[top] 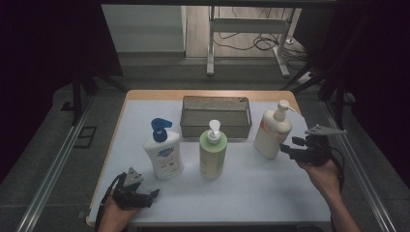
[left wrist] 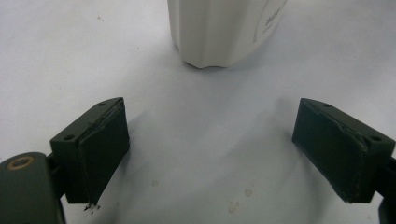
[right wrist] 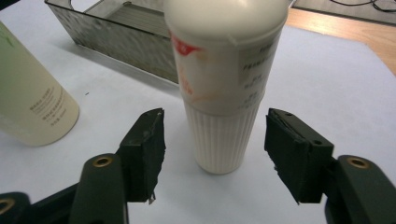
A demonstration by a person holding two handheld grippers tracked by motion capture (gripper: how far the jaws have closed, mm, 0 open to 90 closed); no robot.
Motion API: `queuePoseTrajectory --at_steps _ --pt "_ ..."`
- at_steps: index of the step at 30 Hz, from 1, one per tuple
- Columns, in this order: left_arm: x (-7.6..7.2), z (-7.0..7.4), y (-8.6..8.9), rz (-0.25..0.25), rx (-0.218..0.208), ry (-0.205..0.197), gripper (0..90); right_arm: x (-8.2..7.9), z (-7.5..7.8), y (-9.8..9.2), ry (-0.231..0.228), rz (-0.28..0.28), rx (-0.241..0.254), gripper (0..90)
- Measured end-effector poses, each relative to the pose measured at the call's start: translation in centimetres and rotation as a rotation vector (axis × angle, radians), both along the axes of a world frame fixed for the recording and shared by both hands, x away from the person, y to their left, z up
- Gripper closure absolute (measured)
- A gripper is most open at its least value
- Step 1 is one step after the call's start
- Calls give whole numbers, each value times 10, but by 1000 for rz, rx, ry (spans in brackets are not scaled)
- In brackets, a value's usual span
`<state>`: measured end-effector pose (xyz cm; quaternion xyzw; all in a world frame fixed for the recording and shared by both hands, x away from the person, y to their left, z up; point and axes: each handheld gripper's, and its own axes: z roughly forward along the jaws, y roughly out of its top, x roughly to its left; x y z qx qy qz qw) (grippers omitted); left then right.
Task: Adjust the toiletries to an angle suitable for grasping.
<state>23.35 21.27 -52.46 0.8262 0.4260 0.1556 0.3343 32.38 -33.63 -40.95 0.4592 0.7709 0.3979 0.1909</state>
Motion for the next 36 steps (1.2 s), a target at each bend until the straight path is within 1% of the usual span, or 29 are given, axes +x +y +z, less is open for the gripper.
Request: queuePoseTrajectory --at_steps 5,7,12,14,23,29,32,35,36 --pt "0 0 0 0 0 0 107 9 5 2 3 3 -1 288" --pt "0 0 0 0 0 0 107 14 7 3 -14 6 -10 263" --pt "0 0 0 0 0 0 107 22 10 6 -20 15 -18 243" --pt "0 0 0 0 0 0 107 26 11 8 -22 20 -15 240" --pt "0 0 0 0 0 1 107 41 13 19 -25 26 -36 234" --pt "0 0 0 0 0 0 107 49 10 26 -23 32 -26 239" --pt "0 0 0 0 0 0 107 52 8 28 -22 29 -34 241" --pt "0 0 0 0 0 0 107 55 5 29 -11 28 -39 244" --pt "0 0 0 0 0 0 107 56 4 29 -14 24 -46 258"
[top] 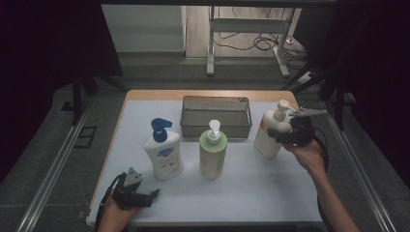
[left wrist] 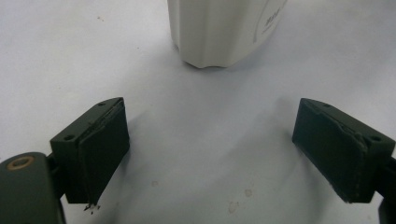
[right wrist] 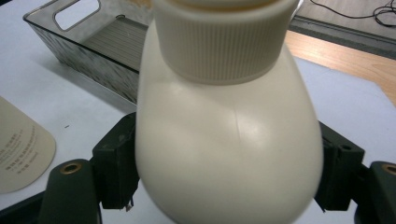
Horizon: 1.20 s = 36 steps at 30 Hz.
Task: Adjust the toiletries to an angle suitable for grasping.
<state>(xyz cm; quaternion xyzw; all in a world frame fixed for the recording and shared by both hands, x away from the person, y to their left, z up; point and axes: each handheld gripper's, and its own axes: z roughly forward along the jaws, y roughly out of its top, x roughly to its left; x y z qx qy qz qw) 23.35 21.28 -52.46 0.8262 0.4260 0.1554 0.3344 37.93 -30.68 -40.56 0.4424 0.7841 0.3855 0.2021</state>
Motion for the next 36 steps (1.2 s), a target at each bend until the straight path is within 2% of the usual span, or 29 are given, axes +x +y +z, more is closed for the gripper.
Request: queuePoseTrajectory --at_steps 5,8,12,15,23,28,36 --pt "0 0 0 0 0 0 107 1 -2 3 -8 -1 1 324" --pt "0 0 0 0 0 0 107 0 -2 6 -22 -5 -12 331" --pt "0 0 0 0 0 0 107 -3 -3 5 -35 -1 8 355" --pt "0 0 0 0 0 0 107 -5 -4 5 -46 -3 2 360" --pt "0 0 0 0 0 1 107 -10 -2 7 -42 -14 -7 367" --pt "0 0 0 0 0 1 107 -15 5 6 -28 -9 -2 368" --pt "0 0 0 0 -1 1 107 -24 25 7 -20 18 -1 368"
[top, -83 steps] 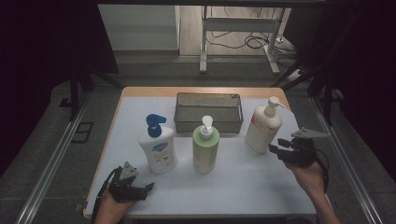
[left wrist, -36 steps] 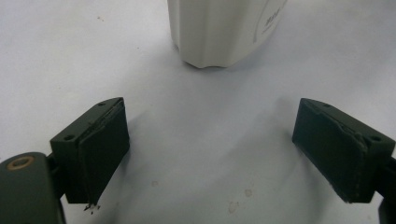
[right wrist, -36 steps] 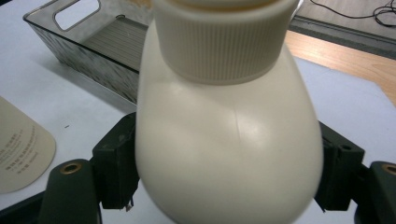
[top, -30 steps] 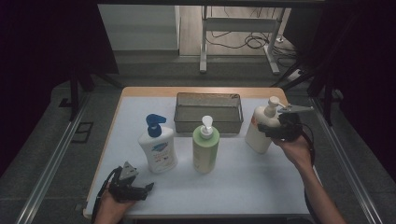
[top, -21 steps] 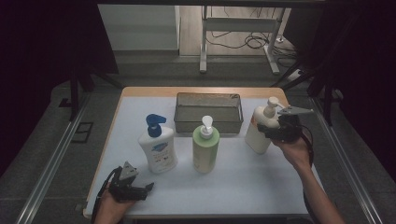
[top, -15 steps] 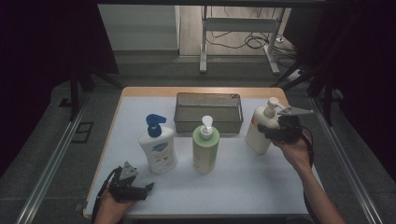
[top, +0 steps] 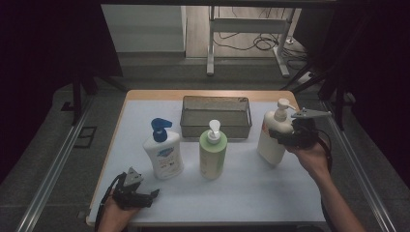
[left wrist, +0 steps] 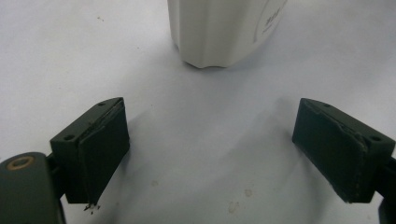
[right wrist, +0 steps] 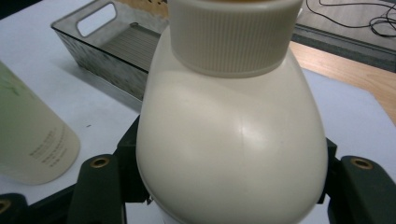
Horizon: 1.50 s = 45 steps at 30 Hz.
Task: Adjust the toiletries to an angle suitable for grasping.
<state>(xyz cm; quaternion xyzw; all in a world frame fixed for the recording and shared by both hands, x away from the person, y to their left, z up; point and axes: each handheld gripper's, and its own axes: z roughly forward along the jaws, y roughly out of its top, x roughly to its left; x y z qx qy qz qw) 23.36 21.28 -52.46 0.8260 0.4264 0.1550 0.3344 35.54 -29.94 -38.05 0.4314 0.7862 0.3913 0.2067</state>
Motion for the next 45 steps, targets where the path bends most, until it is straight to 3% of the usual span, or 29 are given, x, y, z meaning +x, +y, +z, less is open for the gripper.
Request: queuePoseTrajectory --at_steps 10,21,45 --pt "0 0 0 -3 2 -1 107 -5 29 11 -1 48 3 368" --pt "0 0 0 1 -1 -3 107 0 54 31 -21 96 19 368" --pt "0 0 0 1 -2 -1 107 34 80 90 -75 176 40 368"
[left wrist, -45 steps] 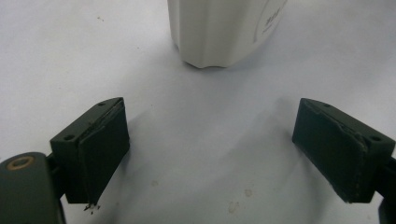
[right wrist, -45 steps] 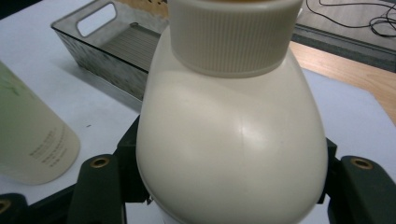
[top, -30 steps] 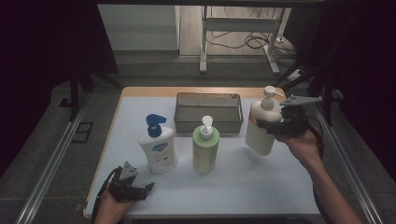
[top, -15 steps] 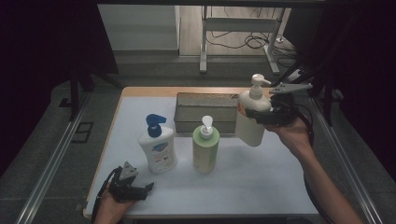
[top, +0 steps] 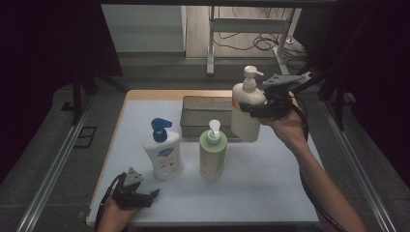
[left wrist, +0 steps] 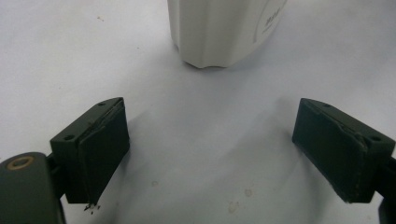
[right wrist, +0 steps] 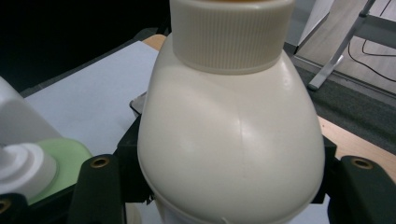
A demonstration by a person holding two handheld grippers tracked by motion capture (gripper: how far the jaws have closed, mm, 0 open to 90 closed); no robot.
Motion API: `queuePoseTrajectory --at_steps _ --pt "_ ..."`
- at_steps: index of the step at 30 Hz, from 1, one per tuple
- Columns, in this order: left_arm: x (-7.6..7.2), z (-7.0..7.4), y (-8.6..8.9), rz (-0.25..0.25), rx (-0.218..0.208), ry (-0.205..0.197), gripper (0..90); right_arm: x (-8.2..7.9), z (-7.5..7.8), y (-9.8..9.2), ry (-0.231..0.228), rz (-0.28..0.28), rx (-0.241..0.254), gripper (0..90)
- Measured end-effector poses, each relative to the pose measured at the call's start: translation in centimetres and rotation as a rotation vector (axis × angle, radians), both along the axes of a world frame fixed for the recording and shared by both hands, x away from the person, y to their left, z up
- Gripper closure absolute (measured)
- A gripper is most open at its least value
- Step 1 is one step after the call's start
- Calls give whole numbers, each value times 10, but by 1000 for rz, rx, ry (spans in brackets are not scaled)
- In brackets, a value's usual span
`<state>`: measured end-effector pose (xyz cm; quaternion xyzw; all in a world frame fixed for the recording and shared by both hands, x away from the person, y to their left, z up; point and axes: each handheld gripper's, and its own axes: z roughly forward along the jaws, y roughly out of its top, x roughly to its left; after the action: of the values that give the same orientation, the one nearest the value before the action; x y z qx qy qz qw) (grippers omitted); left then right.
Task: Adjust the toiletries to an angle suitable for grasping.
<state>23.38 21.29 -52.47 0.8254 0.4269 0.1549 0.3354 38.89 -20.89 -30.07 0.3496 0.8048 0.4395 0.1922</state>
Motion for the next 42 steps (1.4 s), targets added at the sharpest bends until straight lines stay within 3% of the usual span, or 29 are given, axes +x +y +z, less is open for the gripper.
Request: queuePoseTrajectory --at_steps 9,24,42 --pt "0 0 0 -2 2 -2 107 15 0 23 -16 30 2 369" --pt "0 0 0 -2 1 -1 106 45 -5 49 -18 22 2 369" --pt "0 0 0 -1 -2 -1 107 69 -17 82 -30 30 9 369"
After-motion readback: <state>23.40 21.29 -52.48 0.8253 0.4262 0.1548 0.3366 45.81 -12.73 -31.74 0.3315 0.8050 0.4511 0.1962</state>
